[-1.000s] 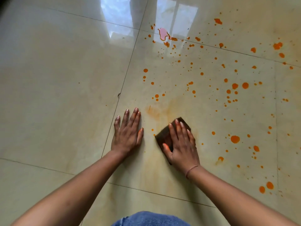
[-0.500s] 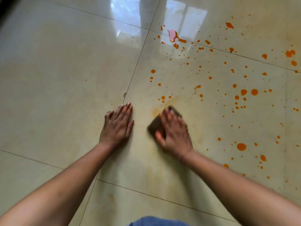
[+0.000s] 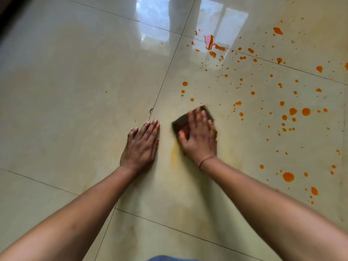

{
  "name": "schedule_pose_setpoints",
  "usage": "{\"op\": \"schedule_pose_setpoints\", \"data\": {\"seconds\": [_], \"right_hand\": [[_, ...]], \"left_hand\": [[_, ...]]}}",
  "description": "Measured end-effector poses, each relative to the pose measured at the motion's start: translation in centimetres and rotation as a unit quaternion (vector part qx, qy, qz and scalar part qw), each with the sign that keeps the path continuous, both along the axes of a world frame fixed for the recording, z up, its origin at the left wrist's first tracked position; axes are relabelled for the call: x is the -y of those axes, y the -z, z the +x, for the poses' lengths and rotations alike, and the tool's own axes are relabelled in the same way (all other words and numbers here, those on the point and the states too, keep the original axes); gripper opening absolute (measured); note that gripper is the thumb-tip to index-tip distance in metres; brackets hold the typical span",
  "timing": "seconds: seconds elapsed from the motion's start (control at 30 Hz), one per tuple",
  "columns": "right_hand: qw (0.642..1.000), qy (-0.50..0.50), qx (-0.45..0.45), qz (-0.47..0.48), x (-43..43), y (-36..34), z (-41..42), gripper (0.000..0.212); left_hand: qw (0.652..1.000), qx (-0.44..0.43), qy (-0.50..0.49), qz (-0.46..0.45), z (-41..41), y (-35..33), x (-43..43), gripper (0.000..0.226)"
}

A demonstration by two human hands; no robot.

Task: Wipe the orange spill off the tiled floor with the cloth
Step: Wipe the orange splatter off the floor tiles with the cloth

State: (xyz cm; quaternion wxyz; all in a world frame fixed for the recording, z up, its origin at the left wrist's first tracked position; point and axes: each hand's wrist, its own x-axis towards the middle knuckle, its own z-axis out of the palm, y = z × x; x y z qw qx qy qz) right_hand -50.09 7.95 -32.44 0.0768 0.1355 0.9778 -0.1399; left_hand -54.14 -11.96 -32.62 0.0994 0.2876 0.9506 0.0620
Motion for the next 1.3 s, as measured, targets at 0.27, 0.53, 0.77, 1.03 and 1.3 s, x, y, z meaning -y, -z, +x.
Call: {"op": "schedule_pose_setpoints", "data": {"seconds": [0.27, 0.53, 0.77, 1.03, 1.3], "right_hand": [[0.993, -0.118, -0.025, -0.012, -2.2, -0.5, 3.9, 0.075], [0.973, -0.23, -0.009, -0.033, 3.2, -1.0, 9.4, 0.077], [1.0, -0.025, 0.012, 0.009, -0.1, -0.6, -1.5, 0.076], [0.978, -0.208, -0.009, 0.012, -2.2, -0.5, 4.6, 0.074], [0.986, -0.164, 0.002, 0.003, 0.1, -0.8, 10.1, 0.077]], "left_hand": [[1.0, 0.002, 0.001, -0.006, 0.1, -0.3, 0.1, 0.055], [1.0, -0.002, -0.003, -0.001, 0.1, -0.2, 0.2, 0.052], [1.0, -0.003, 0.003, -0.003, -0.1, 0.0, 0.3, 0.054], [1.0, 0.009, -0.003, -0.002, 0.0, -0.3, 0.2, 0.055], [1.0, -0.018, 0.002, 0.009, -1.2, -0.9, -0.6, 0.053]]}}
